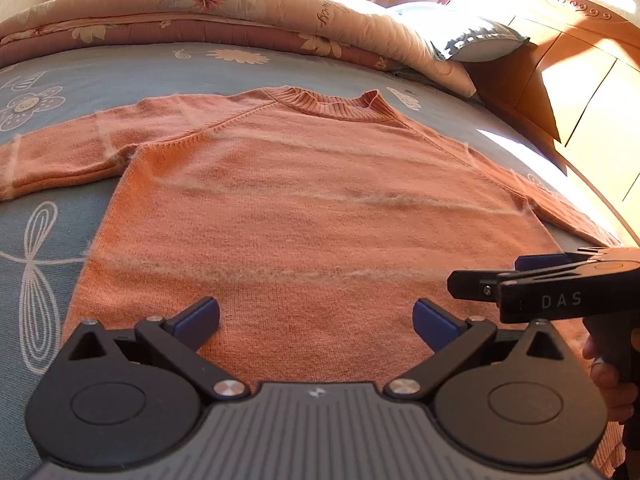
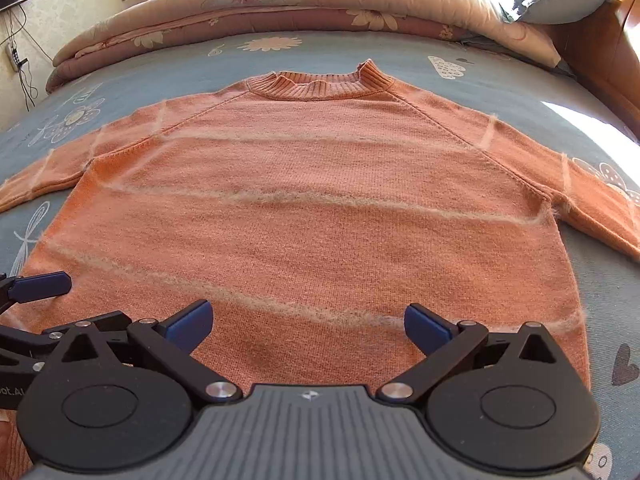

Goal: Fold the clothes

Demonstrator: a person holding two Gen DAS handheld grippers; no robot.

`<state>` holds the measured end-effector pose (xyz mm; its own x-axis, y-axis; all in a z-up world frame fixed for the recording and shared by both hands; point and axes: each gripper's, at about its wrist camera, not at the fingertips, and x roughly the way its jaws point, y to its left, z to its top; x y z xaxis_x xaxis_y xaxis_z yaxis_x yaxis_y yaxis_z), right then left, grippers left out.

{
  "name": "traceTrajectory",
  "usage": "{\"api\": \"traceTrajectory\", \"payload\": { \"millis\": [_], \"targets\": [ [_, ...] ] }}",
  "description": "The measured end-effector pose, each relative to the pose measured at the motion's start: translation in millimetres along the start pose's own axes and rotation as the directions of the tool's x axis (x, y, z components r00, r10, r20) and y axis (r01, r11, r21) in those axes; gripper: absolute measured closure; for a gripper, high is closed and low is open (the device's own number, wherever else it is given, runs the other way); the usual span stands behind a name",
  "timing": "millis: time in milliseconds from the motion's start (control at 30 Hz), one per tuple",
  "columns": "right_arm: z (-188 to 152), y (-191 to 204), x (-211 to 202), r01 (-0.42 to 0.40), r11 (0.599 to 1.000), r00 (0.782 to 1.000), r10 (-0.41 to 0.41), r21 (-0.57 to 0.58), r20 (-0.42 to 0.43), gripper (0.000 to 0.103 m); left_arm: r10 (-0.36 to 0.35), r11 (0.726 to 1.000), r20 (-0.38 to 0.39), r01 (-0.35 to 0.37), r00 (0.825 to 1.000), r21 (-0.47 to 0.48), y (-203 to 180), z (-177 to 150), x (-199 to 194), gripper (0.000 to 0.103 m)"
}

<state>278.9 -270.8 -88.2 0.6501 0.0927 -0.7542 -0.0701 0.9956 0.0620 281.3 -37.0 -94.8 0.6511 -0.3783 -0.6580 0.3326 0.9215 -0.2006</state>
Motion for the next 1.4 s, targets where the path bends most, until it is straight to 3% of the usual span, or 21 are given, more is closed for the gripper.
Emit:
{"api": "traceTrajectory", "payload": {
  "millis": [133,200,333,467,700,833,967,1100,1200,1400],
  "targets": [
    [2,-1,-3,0.031,0.999,0.999,-0.03,-0.026,0.031,0.0,0.002,1.0,0.01,-0.002,1.0,-0.008,-1,2,-4,0.001],
    [3,0,1,0.038,0.999,0.999,-0.037,-0.028,0.034,0.0,0.007,0.999,0.005,-0.007,1.0,0.036,-1,8,1,0.001],
    [-7,0,7,0.057,0.998,0.998,-0.057,-0.016,-0.006,0.0,0.018,0.999,-0.077,-0.015,0.997,0.045,1,2,10,0.001],
    [-41,0,-11,0.066,0.997,0.997,-0.067,-0.034,-0.046,0.0,0.061,0.988,-0.1,-0.047,0.993,0.144,-11,-29,-11,0.001],
    [-67,1,-50,0.068,0.996,0.994,-0.072,-0.059,-0.077,0.0,0.056,0.969,-0.158,-0.016,0.986,0.245,-24,-47,-47,0.001],
    [-52,1,-54,0.09,0.994,0.996,-0.091,-0.057,-0.005,0.0,0.002,0.966,-0.083,0.019,0.997,0.257,-28,-10,-35,0.001],
    [-27,-1,-39,0.107,0.991,0.994,-0.104,-0.08,0.037,0.0,-0.064,0.98,-0.146,0.09,0.987,0.175,-22,17,-6,0.001],
    [4,-22,-27,-0.001,1.0,1.0,0.001,-0.023,0.014,0.0,-0.179,0.979,-0.199,0.194,0.963,0.06,-9,41,10,0.001],
    [35,-38,-17,-0.087,0.995,0.995,0.09,0.05,-0.051,0.0,-0.181,0.982,-0.21,0.19,0.961,0.021,-8,65,11,0.001],
    [44,-41,-64,-0.038,0.996,0.998,0.034,0.086,0.055,0.0,-0.141,0.987,-0.123,0.13,0.982,-0.091,-21,87,-36,0.001]
  ]
}}
